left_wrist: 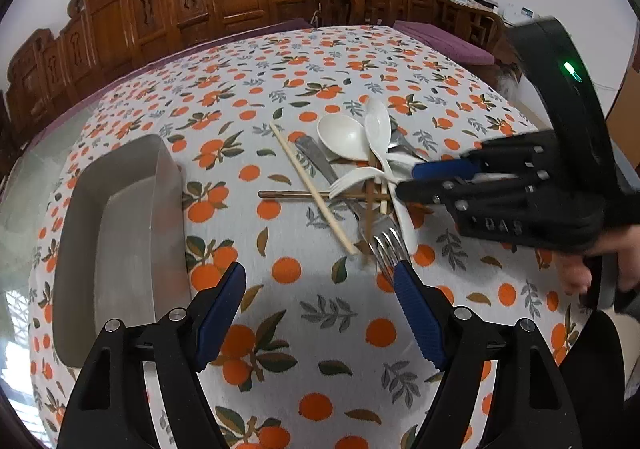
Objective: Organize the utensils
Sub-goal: 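Close the right gripper on the white plastic fork handle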
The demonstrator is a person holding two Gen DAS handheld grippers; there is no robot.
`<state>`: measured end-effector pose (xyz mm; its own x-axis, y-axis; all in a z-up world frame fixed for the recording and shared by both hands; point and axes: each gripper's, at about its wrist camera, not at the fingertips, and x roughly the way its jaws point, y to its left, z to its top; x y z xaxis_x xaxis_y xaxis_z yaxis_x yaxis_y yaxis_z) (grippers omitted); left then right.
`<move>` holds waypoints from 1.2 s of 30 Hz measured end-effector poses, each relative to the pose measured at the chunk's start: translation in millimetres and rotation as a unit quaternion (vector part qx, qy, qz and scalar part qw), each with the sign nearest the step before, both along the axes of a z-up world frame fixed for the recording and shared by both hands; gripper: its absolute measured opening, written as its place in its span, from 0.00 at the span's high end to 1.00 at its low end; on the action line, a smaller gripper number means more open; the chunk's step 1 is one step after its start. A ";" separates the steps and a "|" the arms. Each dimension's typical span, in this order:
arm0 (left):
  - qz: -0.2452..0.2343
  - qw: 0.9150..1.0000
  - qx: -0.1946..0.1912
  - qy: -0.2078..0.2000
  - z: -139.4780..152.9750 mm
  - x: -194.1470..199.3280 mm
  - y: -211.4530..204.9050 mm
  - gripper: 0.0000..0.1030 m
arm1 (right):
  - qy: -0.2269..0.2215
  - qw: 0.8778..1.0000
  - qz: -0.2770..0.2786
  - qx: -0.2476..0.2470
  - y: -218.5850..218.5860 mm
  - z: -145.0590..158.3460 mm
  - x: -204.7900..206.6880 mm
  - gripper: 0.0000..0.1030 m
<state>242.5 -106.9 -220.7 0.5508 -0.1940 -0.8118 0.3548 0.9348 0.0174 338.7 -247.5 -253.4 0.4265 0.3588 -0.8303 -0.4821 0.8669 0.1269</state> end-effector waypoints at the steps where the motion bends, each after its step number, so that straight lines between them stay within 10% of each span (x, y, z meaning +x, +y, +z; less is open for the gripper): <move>1: 0.000 1.000 0.000 0.002 -0.5 -0.6 0.7 0.28 | -0.001 1.000 0.009 -0.014 3.9 0.4 0.3 0.73; 12: 0.003 1.000 0.000 0.005 -0.1 0.9 1.0 0.28 | 0.002 0.999 0.002 -0.042 3.8 1.0 8.7 1.00; 20: 0.004 1.000 0.002 0.004 2.6 3.2 -0.4 0.28 | -0.008 0.999 0.013 -0.040 7.1 3.2 5.2 0.98; 25: 0.006 1.000 0.003 0.005 2.4 2.9 0.8 0.28 | 0.000 0.999 0.012 -0.041 6.7 -1.6 13.2 0.78; 36: 0.010 1.000 0.001 0.005 3.5 3.3 3.9 0.28 | 0.043 0.999 0.026 -0.016 4.8 -3.0 17.1 0.85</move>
